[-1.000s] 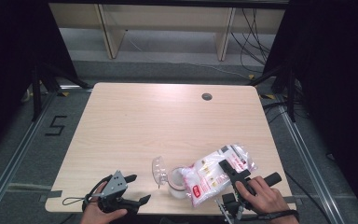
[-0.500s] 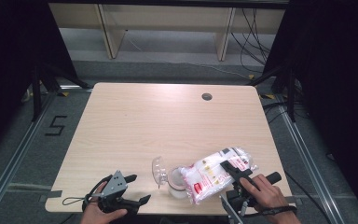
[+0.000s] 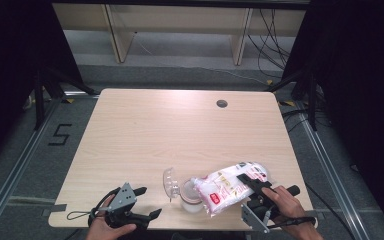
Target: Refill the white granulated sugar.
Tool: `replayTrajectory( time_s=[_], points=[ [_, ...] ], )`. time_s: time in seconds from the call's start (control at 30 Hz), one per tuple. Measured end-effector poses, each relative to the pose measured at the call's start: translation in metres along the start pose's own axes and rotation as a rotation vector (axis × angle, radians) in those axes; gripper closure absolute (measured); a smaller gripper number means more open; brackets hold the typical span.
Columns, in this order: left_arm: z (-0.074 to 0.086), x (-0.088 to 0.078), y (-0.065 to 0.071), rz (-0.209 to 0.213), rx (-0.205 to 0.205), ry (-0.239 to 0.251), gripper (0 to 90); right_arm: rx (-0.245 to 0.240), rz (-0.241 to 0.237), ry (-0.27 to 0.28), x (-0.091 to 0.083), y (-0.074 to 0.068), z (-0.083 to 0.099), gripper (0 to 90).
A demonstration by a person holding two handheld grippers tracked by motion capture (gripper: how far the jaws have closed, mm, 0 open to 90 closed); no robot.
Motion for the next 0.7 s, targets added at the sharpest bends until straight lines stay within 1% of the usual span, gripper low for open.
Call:
replayTrajectory(
  time_s=[0.03,0.07,0.1,0.13,0.17,0.2,0.23,0.27,0.3,0.33,0.37,0.4,0.43,0.47,0.5,0.53,0.57,0.6,0.63,0.67,0.7],
  points=[
    [0.0,0.0,0.0,-0.001,-0.002,0.0,15.8,0.052,-0.009,-0.015,-0.001,-0.004,0.001,73.9],
    [0.0,0.0,0.0,-0.001,-0.005,0.001,15.8,0.026,-0.007,-0.016,0.0,-0.003,0.001,74.0],
    [0.0,0.0,0.0,-0.001,-0.003,0.0,15.8,0.004,-0.006,0.002,0.001,-0.001,0.001,74.1],
    [0.0,0.0,0.0,-0.001,-0.003,0.0,15.8,0.06,-0.013,-0.006,0.001,-0.006,0.002,74.2],
    [0.0,0.0,0.0,-0.002,-0.008,0.001,15.8,0.02,-0.01,0.0,0.002,-0.003,0.002,74.4],
    [0.0,0.0,0.0,-0.002,-0.009,0.001,15.8,0.022,-0.015,0.006,0.002,-0.004,0.002,74.4],
    [0.0,0.0,0.0,-0.003,-0.01,0.002,15.8,0.035,-0.019,0.005,0.003,-0.005,0.003,74.6],
    [0.0,0.0,0.0,-0.003,-0.01,0.001,15.8,0.095,-0.019,0.007,0.003,-0.008,0.005,74.7],
    [0.0,0.0,0.0,-0.002,-0.011,0.0,15.8,0.03,-0.029,0.039,0.004,-0.003,0.004,74.7],
    [0.0,0.0,0.0,-0.001,-0.01,0.0,15.8,0.083,-0.025,0.02,0.002,-0.005,0.006,74.8],
    [0.0,0.0,0.0,0.0,-0.006,-0.001,15.8,0.153,-0.05,0.034,0.004,-0.011,0.007,74.9],
    [0.0,0.0,0.0,0.0,-0.002,0.001,15.8,0.13,-0.054,0.043,0.004,-0.01,0.007,74.9],
    [0.0,0.0,0.0,0.0,-0.004,0.001,15.8,0.17,-0.046,0.039,0.003,-0.011,0.008,75.0],
    [0.0,0.0,0.0,-0.002,-0.009,0.002,15.8,0.13,-0.043,0.046,0.003,-0.008,0.008,75.2],
    [0.0,0.0,0.0,-0.002,-0.011,0.002,15.8,0.156,-0.04,0.061,0.003,-0.008,0.008,75.3],
    [0.0,0.0,0.0,0.004,-0.011,0.006,15.8,0.187,-0.048,0.073,0.002,-0.008,0.008,75.4],
    [0.0,0.0,0.0,0.002,-0.011,0.005,15.8,0.198,-0.044,0.083,0.002,-0.008,0.009,75.5],
    [0.0,0.0,0.0,-0.002,-0.01,0.003,15.8,0.246,-0.042,0.093,0.002,-0.01,0.01,75.5],
    [0.0,0.0,0.0,0.004,-0.01,0.005,15.8,0.209,-0.034,0.104,0.001,-0.005,0.01,75.6],
    [0.0,0.0,0.0,0.001,-0.01,0.004,15.8,0.236,-0.035,0.106,0.0,-0.006,0.011,75.7],
    [-0.001,0.001,0.001,0.005,-0.017,0.013,15.9,0.247,-0.034,0.107,0.0,-0.006,0.011,75.7]
  ],
)
Point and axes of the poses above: each handheld gripper's, and its own axes: x roughly forward along the jaws, z roughly out of its underside, y roughly to its right, the point moved 6 cm from there along x, roughly forward along the jaws, and after that the axes turned 1 degree about -x, right-handed, at the moved point
